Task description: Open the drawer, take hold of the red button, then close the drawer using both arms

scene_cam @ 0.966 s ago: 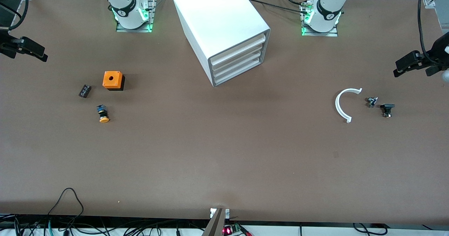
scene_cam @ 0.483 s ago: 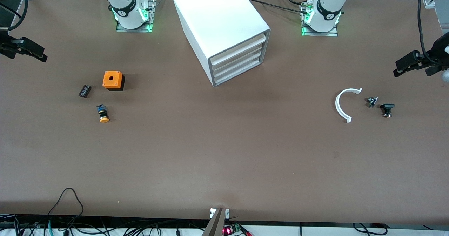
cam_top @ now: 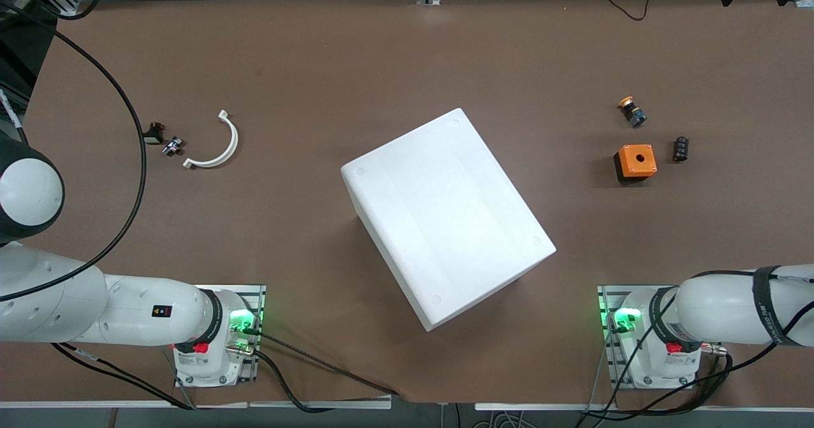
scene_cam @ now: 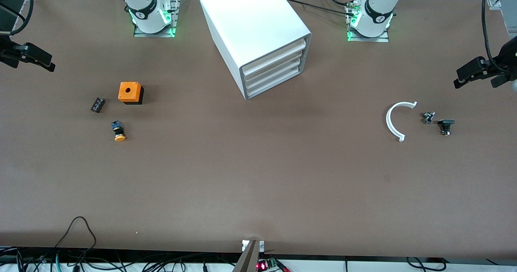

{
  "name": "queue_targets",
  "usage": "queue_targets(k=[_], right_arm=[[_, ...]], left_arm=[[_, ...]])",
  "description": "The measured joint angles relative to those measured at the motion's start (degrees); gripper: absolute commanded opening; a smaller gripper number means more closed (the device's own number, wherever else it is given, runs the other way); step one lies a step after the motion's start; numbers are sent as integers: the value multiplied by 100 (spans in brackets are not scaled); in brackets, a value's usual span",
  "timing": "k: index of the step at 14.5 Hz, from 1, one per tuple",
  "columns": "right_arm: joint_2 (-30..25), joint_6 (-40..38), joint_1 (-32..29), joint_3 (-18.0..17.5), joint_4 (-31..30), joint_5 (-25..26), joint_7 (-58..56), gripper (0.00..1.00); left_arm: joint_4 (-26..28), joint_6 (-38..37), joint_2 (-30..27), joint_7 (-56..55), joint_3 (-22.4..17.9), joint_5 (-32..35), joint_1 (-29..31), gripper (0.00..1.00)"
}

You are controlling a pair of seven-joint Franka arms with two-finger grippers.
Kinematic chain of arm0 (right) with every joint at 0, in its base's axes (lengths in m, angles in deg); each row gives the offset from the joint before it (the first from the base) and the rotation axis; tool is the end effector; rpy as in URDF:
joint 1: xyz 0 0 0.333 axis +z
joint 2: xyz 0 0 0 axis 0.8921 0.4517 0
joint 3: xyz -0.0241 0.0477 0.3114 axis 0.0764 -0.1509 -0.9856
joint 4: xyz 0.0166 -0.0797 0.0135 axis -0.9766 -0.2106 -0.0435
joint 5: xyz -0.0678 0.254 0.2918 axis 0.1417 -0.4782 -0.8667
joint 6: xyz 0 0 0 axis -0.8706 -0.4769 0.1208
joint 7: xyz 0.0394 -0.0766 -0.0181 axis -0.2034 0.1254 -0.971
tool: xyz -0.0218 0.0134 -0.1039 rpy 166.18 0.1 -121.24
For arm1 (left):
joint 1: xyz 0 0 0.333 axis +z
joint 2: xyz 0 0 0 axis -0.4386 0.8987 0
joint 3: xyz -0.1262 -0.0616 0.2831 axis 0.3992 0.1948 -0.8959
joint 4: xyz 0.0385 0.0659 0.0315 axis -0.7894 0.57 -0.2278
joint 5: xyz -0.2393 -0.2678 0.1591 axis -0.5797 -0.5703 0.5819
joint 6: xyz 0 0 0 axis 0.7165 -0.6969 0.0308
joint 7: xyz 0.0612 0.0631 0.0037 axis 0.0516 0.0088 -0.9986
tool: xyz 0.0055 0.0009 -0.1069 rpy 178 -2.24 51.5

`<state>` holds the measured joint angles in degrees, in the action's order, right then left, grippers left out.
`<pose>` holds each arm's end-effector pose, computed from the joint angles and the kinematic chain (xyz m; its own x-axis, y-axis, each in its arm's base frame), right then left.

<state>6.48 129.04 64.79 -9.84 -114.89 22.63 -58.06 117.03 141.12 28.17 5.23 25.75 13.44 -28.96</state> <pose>0.5304 -0.0399 0.6156 0.9950 -0.0812 -0.0574 -0.0778 -0.9952 0.0590 0.5629 0.0191 0.6321 0.9990 0.0443 0.0100 0.0442 -0.9990 0.0088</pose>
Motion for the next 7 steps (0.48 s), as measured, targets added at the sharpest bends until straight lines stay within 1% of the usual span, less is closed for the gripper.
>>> queue_targets(k=[3,7], right_arm=[[2,6,0,-2,0,-4,0,100],[56,139,0,-2,1,-8,0,100]], left_arm=[[7,23,80,9,38,-2,-35,100],[29,71,414,8,151,-36,-154,100]])
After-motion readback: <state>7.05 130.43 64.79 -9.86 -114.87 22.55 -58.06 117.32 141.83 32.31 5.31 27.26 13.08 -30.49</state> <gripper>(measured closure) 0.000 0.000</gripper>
